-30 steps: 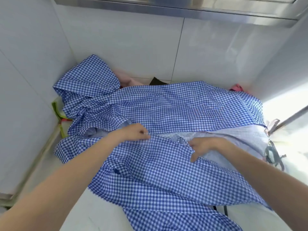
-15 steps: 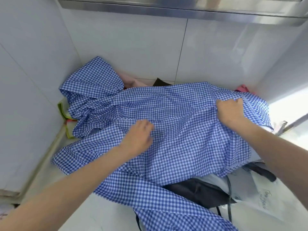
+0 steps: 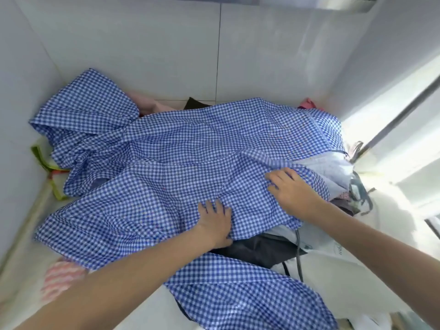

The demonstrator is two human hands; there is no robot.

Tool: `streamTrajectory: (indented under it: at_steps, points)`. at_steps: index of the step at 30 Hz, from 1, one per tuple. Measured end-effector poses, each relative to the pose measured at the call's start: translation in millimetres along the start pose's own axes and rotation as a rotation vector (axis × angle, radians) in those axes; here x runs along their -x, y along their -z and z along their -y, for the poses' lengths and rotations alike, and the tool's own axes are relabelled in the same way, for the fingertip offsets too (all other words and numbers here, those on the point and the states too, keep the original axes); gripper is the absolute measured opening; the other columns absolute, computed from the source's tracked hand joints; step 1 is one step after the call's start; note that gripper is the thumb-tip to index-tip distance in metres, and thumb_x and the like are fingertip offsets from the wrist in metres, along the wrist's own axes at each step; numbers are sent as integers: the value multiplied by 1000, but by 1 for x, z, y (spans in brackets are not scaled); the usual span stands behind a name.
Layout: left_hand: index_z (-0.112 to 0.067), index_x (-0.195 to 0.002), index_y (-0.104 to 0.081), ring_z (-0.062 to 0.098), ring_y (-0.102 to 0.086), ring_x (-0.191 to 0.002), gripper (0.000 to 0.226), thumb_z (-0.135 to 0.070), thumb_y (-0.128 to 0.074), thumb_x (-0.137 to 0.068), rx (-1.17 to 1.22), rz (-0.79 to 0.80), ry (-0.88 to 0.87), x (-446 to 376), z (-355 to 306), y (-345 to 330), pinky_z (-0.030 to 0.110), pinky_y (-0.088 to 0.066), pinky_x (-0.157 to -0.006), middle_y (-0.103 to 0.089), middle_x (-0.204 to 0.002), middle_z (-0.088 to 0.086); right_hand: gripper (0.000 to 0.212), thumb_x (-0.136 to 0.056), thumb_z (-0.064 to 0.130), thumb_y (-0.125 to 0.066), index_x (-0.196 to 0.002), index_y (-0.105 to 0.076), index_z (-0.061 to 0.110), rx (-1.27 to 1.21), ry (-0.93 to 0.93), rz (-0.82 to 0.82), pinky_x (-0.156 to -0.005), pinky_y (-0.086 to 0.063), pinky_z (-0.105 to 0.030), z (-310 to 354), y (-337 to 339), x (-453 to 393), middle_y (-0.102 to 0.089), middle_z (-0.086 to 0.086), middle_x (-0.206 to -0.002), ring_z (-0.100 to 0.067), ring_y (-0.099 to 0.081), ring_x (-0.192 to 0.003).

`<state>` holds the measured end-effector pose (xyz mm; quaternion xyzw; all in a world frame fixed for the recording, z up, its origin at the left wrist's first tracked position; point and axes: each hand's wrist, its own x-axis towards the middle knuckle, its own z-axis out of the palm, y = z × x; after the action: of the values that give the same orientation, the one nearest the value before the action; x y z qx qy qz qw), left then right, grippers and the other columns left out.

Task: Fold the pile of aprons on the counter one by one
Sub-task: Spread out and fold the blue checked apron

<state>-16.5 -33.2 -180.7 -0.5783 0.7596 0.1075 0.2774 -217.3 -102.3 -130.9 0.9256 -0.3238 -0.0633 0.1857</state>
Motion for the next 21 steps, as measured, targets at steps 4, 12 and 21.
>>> streamTrajectory:
  at_steps: [4,12,21]
  points:
    - [1,-147,12,49,3,-140,92,-54,-40,-94,-92,-5,44,8,-13,-14,65,-3,-109,13,-154,25,51,-83,9,-62,-132,-47,3,-140,82,258,-105,-34,-42,20,-11,3,-34,-19,-146,-33,-42,-126]
    - [-2,-137,-39,27,-43,-127,46,-28,-30,-100,90,-97,1,31,27,4,51,-13,-113,-45,-139,13,97,-91,43,-55,-149,16,10,-154,-216,644,-113,-6,-57,30,-24,20,19,-16,-155,-43,7,-142]
    - [-16,-59,-35,23,-49,-68,41,-20,-37,-99,78,-280,378,93,139,64,31,-40,-72,-52,-70,4,32,-92,9,-48,-123,-55,13,14,-547,336,-107,-20,-62,-46,41,13,-53,-7,-129,-33,-34,-132]
